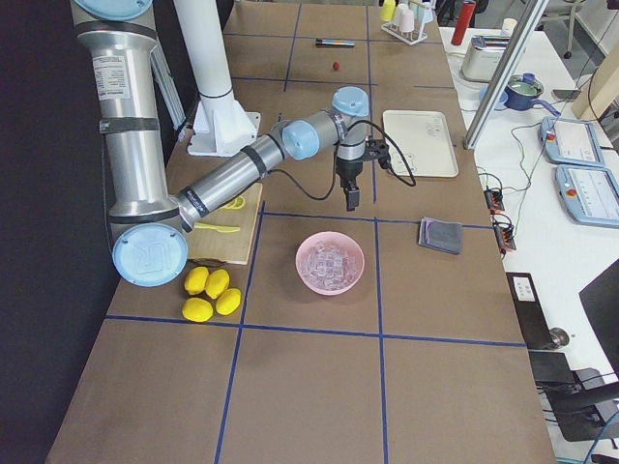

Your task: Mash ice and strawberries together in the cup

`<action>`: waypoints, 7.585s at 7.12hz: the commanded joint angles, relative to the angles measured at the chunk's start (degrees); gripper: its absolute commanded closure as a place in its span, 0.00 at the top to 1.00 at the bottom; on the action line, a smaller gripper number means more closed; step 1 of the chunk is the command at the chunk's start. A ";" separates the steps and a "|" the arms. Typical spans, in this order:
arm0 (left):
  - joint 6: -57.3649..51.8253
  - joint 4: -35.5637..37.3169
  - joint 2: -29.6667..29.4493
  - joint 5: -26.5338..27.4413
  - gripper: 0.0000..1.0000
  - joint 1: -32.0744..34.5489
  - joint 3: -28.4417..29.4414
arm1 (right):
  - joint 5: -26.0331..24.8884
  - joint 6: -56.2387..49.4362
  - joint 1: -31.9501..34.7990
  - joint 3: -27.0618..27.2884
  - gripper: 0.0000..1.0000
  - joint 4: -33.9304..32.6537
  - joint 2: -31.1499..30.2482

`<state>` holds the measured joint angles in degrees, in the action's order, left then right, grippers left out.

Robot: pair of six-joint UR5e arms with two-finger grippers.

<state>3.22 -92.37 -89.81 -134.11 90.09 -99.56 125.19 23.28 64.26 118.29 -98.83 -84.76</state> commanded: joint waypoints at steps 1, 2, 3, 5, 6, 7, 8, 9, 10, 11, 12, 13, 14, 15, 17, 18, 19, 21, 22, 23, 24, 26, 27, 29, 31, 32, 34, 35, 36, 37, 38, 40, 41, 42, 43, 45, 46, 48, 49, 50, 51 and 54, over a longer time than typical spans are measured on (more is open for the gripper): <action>0.03 0.00 0.07 -0.01 1.00 0.00 -0.29 | 1.37 -2.62 1.48 -2.26 1.00 0.13 -0.50; 0.03 0.00 0.07 -0.01 1.00 0.00 -0.46 | 1.46 -2.80 1.48 -3.58 1.00 0.82 -0.76; 0.03 0.00 0.07 0.08 1.00 0.00 -0.46 | 1.55 -2.80 1.48 -6.20 1.00 6.49 -2.59; 0.64 0.09 0.24 -0.01 1.00 0.00 -1.34 | 1.29 -1.57 1.48 -13.23 0.99 19.85 -5.41; 1.25 0.00 0.51 -0.10 1.00 0.00 -1.78 | 1.11 0.52 1.48 -13.34 0.98 20.34 -5.68; 1.35 0.00 0.51 -0.10 1.00 0.00 -1.87 | 1.11 0.63 1.48 -14.74 0.91 20.43 -6.73; 1.35 0.00 0.51 -0.01 1.00 0.00 -1.87 | 0.93 0.72 1.31 -15.97 0.86 20.43 -6.74; 1.35 0.00 0.51 -0.01 1.00 0.00 -1.87 | 1.02 0.72 1.30 -16.59 0.82 20.43 -6.74; 1.35 0.00 0.51 -0.10 1.00 0.00 -1.87 | 0.93 0.72 0.78 -16.95 0.78 20.43 -6.74; 1.35 0.00 0.51 -0.10 1.00 -0.09 -1.87 | 0.93 0.72 -0.53 -16.95 0.77 20.43 -6.39; 1.35 0.00 0.60 -0.10 1.00 0.00 -1.87 | 0.84 0.72 -2.11 -17.12 0.74 20.34 -6.21; 1.35 0.00 0.60 -0.10 1.00 0.00 -1.87 | 0.84 0.72 -2.30 -17.12 0.73 20.34 -6.47; 1.35 0.00 0.60 -0.10 1.00 0.00 -1.87 | 0.84 0.63 -2.21 -17.12 0.69 20.26 -6.82; 1.35 0.00 0.60 -0.10 1.00 0.00 -1.87 | 0.84 0.54 -2.21 -17.21 0.69 19.99 -7.00; 1.35 0.09 0.60 -0.18 1.00 0.00 -1.87 | 0.84 0.28 -2.21 -17.21 0.69 19.99 -8.05; 1.35 0.00 0.60 -0.18 1.00 0.00 -1.87 | 0.84 0.28 -2.21 -17.21 0.68 19.99 -8.14; 1.35 0.00 0.60 -0.18 1.00 0.00 -1.87 | 0.84 0.28 -2.21 -17.30 0.67 19.99 -8.14; 1.35 0.00 0.60 -0.18 1.00 0.00 -1.87 | 0.93 0.36 -2.21 -17.39 0.63 19.90 -7.36; 1.35 0.00 0.60 -0.18 1.00 0.00 -1.96 | 0.84 0.37 -2.21 -17.39 0.62 19.90 -7.35; 1.35 0.00 0.60 -0.18 1.00 -0.09 -1.96 | 0.15 0.37 -2.21 -17.39 0.62 19.90 -7.35; 1.35 0.00 0.60 -0.18 1.00 0.00 -1.96 | -0.38 0.37 -2.21 -17.48 0.61 19.90 -7.26; 1.35 0.09 0.60 -0.18 1.00 -0.09 -2.22 | -0.91 0.37 -2.21 -17.48 0.61 19.90 -7.18; 1.35 0.09 0.60 -0.18 1.00 0.00 -2.22 | -0.91 0.37 -2.21 -17.48 0.60 19.90 -7.18; 1.35 0.09 0.60 -0.18 1.00 0.00 -2.31 | -0.91 0.37 -2.21 -17.48 0.48 19.90 -7.26; 1.35 0.18 0.60 -0.18 1.00 0.00 -2.31 | -1.09 0.37 -2.21 -17.21 0.11 19.99 -7.26; 1.35 0.18 0.60 -0.18 1.00 0.00 -2.31 | -1.44 0.45 -2.30 -17.04 0.00 20.08 -7.26; 1.43 0.26 0.51 -0.27 1.00 -0.09 -2.40 | -1.35 0.37 -2.04 -15.73 0.00 19.90 -7.70; 1.43 0.35 0.60 -0.27 1.00 0.00 -2.57 | -1.27 0.28 -1.08 -13.72 0.00 19.47 -8.40; 1.43 0.35 0.60 -0.27 1.00 -0.09 -2.66 | -1.27 0.19 0.06 -9.17 0.00 15.64 -9.89; 1.35 0.35 0.68 -0.27 1.00 -0.09 -2.66 | -1.35 0.19 0.51 -4.78 0.00 10.55 -9.81; 1.43 0.35 0.77 -0.27 1.00 -0.09 -2.66 | -1.35 0.36 0.60 -1.77 0.00 6.76 -8.33; 1.43 0.44 0.86 -0.27 1.00 -0.09 -2.66 | -0.74 2.20 -1.05 -1.92 0.00 3.93 -0.36; 1.35 0.44 0.86 -0.27 1.00 -0.09 -2.57 | -0.74 8.82 -5.24 -2.18 0.00 0.25 6.55; 1.43 0.44 0.77 -0.19 1.00 -0.09 -2.40 | -1.00 15.76 -9.46 -2.44 0.00 -2.74 13.06; 1.35 0.44 0.77 -0.18 1.00 -0.09 -2.22 | -1.26 22.27 -13.42 -3.06 0.00 -4.34 18.43; 1.35 0.44 0.86 -0.18 1.00 -0.09 -2.05 | -4.66 35.10 -21.33 -6.21 0.00 -4.27 27.75; 1.35 0.44 0.86 -0.18 1.00 -0.09 -2.05 | -9.91 40.74 -26.59 -8.05 0.00 -4.27 32.15; 1.35 0.44 0.77 -0.18 1.00 -0.09 -1.70 | -15.57 46.66 -32.42 -19.87 0.00 -3.92 43.05; 1.35 0.44 0.77 -0.18 1.00 -0.18 -1.61 | -17.68 47.29 -34.27 -22.90 0.00 -3.39 44.66; 1.35 0.35 0.77 -0.18 1.00 -0.18 -1.43 | -18.66 47.39 -34.73 -24.84 0.00 -2.43 45.29; 1.35 0.44 0.77 -0.18 1.00 -0.18 -1.43 | -18.67 47.39 -34.99 -26.60 0.00 -2.16 46.43; 1.35 0.35 0.77 -0.18 1.00 -0.18 -1.43 | -19.98 47.30 -35.08 -27.06 0.03 -2.16 46.70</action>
<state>4.57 -91.99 -89.03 -134.30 89.92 -100.99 105.79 70.60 29.23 91.39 -101.01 -38.17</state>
